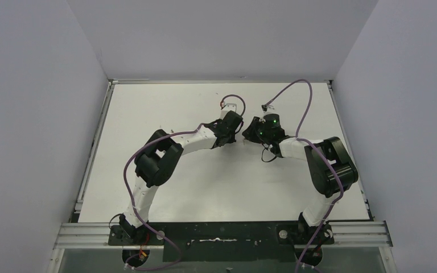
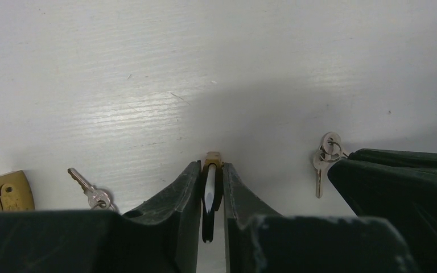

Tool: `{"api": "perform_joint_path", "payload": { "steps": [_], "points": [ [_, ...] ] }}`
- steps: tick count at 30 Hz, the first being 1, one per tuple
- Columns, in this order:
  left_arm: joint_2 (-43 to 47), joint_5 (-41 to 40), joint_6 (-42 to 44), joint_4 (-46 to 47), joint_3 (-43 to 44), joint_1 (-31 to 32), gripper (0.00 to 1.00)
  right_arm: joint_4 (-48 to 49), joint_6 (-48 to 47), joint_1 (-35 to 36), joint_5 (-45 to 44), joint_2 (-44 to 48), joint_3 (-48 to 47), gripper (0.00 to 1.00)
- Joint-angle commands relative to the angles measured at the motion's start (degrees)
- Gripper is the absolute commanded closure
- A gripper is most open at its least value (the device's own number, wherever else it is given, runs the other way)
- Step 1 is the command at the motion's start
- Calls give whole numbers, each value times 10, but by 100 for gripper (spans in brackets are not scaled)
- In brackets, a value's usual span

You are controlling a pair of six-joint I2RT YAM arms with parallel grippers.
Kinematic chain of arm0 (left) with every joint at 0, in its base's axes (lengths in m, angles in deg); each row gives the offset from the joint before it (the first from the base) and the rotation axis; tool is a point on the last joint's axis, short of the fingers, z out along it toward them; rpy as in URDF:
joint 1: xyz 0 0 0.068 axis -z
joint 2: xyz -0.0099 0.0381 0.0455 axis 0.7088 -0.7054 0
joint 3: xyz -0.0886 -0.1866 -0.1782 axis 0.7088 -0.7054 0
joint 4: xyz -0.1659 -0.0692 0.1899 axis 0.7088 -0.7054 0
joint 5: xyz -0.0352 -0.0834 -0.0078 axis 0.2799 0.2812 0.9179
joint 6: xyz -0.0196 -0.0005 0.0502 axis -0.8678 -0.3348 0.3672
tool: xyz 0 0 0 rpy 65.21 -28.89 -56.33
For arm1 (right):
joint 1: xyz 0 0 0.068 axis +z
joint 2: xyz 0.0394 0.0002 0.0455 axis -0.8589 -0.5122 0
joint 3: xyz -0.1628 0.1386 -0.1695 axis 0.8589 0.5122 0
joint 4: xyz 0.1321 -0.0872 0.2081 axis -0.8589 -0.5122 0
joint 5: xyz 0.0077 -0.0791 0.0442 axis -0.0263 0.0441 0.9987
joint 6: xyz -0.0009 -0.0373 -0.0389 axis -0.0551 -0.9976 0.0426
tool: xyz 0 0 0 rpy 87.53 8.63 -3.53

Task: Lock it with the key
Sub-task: Place the key at the center of the board.

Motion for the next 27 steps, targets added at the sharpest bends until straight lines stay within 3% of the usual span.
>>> {"api": "perform_joint_path", "payload": {
  "steps": [1, 9, 16, 22, 27],
  "points": [
    [-3, -3, -16, -4, 25, -4, 92, 40, 3, -6, 3, -2, -2, 81],
    [-2, -20, -26, -30, 33, -4, 100, 44, 7, -6, 8, -5, -2, 81],
    [-7, -23, -33, -52, 47, -4, 99, 45, 9, -7, 9, -5, -3, 81],
    [-16, -13, -32, -63, 61, -4, 82, 46, 9, -7, 11, -5, -3, 81],
    [-18, -11, -30, -69, 68, -4, 54, 45, 10, -10, 14, -5, -2, 81]
  ]
}}
